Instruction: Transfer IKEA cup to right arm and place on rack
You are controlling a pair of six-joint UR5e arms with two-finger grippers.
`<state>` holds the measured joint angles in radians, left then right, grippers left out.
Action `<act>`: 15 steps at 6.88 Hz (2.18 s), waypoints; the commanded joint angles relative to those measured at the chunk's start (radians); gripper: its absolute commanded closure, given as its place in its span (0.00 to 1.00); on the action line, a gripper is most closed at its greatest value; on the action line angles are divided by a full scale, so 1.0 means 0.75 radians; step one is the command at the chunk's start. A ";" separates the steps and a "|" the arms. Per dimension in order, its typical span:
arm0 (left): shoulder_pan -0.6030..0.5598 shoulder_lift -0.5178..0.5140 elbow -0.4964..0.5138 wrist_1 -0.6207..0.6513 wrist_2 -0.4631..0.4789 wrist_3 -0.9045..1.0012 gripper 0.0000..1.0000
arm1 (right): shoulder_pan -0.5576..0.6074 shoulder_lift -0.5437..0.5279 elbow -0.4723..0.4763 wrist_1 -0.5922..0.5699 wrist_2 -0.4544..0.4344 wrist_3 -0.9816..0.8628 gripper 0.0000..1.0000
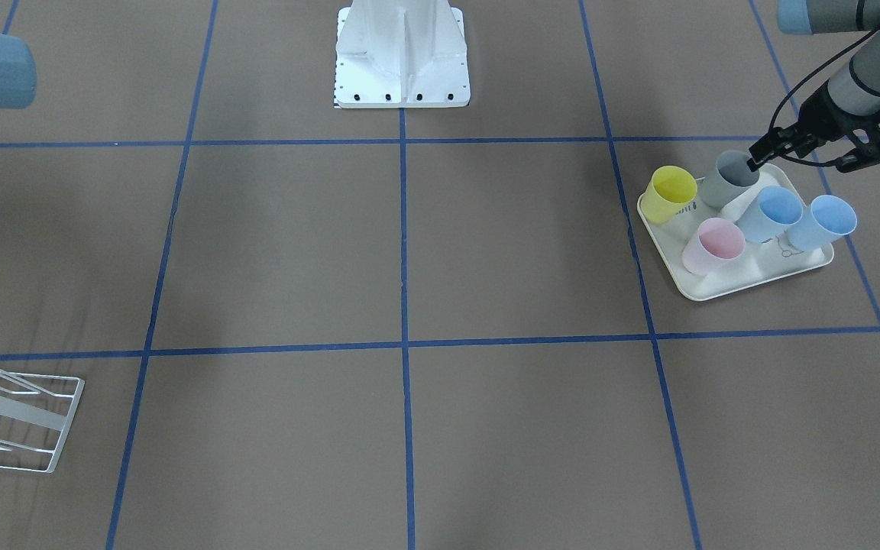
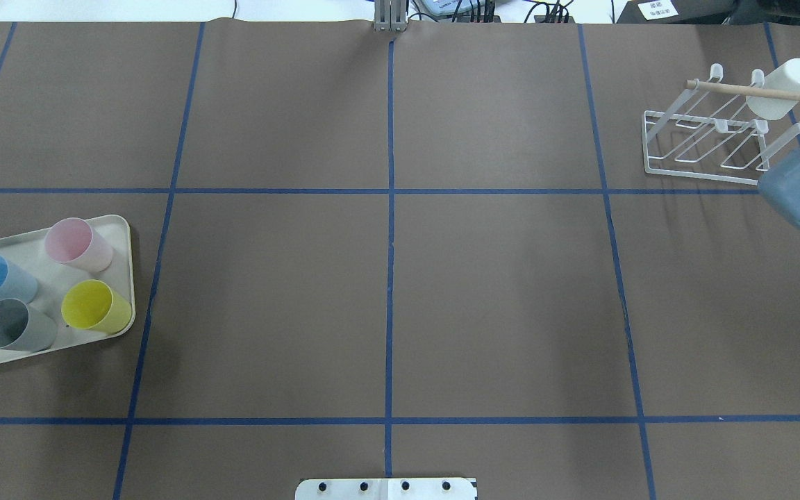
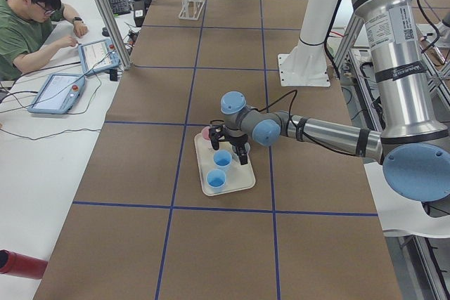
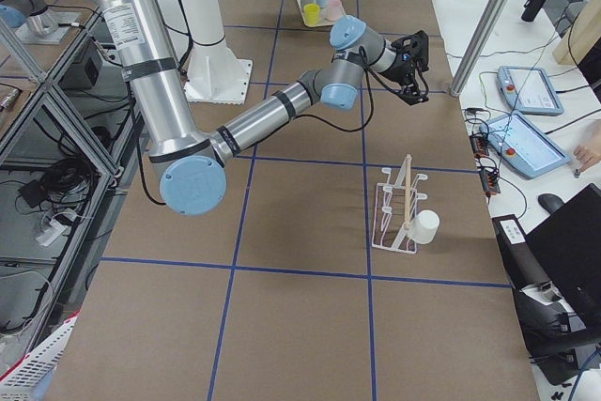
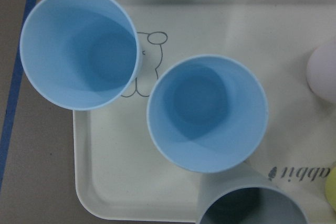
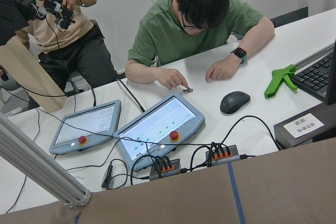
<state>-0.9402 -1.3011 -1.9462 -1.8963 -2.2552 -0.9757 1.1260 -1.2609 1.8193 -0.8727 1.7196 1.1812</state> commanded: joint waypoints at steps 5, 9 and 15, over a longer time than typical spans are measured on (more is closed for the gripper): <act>0.078 -0.002 0.036 -0.004 -0.004 0.002 0.15 | -0.002 -0.002 0.000 0.002 -0.006 0.000 0.01; 0.084 -0.020 0.055 0.002 -0.008 -0.004 0.62 | -0.002 -0.012 0.010 0.002 -0.006 0.000 0.01; -0.044 0.117 -0.127 0.017 -0.006 0.022 1.00 | -0.016 -0.027 0.018 0.000 -0.057 0.000 0.01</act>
<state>-0.9241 -1.2539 -1.9842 -1.8865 -2.2557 -0.9725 1.1206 -1.2788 1.8309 -0.8716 1.6929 1.1812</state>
